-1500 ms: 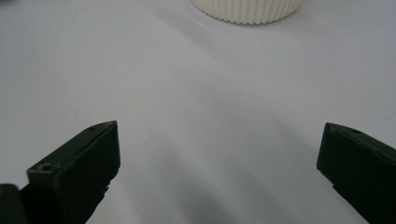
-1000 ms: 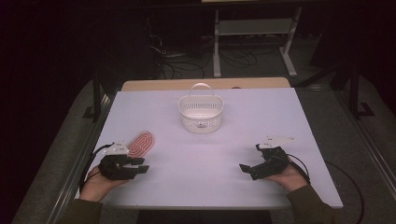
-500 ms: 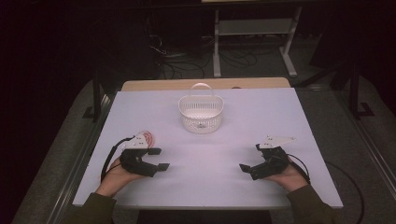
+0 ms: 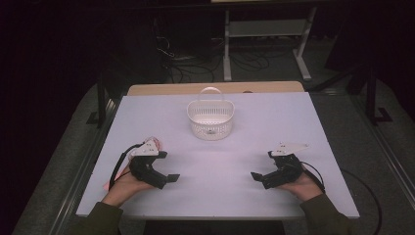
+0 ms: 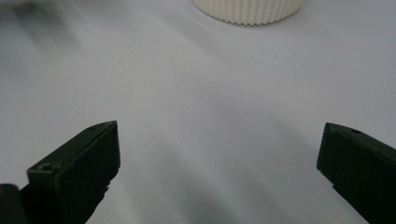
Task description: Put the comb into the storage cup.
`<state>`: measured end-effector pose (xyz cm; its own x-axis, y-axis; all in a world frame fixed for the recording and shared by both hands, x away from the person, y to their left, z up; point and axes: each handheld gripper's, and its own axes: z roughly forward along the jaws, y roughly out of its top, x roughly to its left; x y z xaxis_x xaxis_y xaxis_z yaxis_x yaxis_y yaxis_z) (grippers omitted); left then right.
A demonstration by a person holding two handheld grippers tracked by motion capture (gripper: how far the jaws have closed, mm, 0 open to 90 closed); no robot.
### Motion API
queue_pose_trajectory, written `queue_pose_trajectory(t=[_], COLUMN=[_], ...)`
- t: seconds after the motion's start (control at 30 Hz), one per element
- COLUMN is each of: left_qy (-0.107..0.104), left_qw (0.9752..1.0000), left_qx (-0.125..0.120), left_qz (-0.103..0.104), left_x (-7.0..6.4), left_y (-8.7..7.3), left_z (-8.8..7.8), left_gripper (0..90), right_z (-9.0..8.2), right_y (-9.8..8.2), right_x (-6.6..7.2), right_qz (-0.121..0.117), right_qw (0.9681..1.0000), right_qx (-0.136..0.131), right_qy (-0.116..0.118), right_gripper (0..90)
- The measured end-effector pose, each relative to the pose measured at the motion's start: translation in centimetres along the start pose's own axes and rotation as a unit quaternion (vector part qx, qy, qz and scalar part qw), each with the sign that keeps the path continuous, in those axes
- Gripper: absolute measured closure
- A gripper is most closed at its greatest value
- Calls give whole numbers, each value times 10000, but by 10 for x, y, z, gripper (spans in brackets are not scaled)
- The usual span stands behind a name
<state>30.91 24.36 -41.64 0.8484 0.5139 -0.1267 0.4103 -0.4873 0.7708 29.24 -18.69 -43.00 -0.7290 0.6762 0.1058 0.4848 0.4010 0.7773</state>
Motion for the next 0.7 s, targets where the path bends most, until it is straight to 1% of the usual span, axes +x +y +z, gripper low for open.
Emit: queue_pose_trajectory(t=[0.2, 0.37, 0.43, 0.6, 0.7], left_qy=[-1, -2, -2, -20, 11], left_qw=[10000, 10000, 10000, 10000, 10000], left_qx=[-39, 2, -21, -10, -34], left_qz=[-12, 11, 7, 63, 80], left_x=[0, -1, -2, -2, -1], left_y=[1, 1, 2, 5, 9], left_z=[-1, -1, -1, -2, -3], left_gripper=[0, 0, 0, 0, 0], right_z=[0, 0, 0, 0, -1], right_y=[0, 0, 0, 0, 0], right_x=[0, 0, 1, 0, 0], right_qz=[-2, -13, -7, 2, -2], right_qw=[10000, 10000, 10000, 10000, 10000], right_qx=[10, 7, 4, 1, -9], right_qy=[4, -2, -3, 4, 2], right_gripper=[0, 0, 0, 0, 0])
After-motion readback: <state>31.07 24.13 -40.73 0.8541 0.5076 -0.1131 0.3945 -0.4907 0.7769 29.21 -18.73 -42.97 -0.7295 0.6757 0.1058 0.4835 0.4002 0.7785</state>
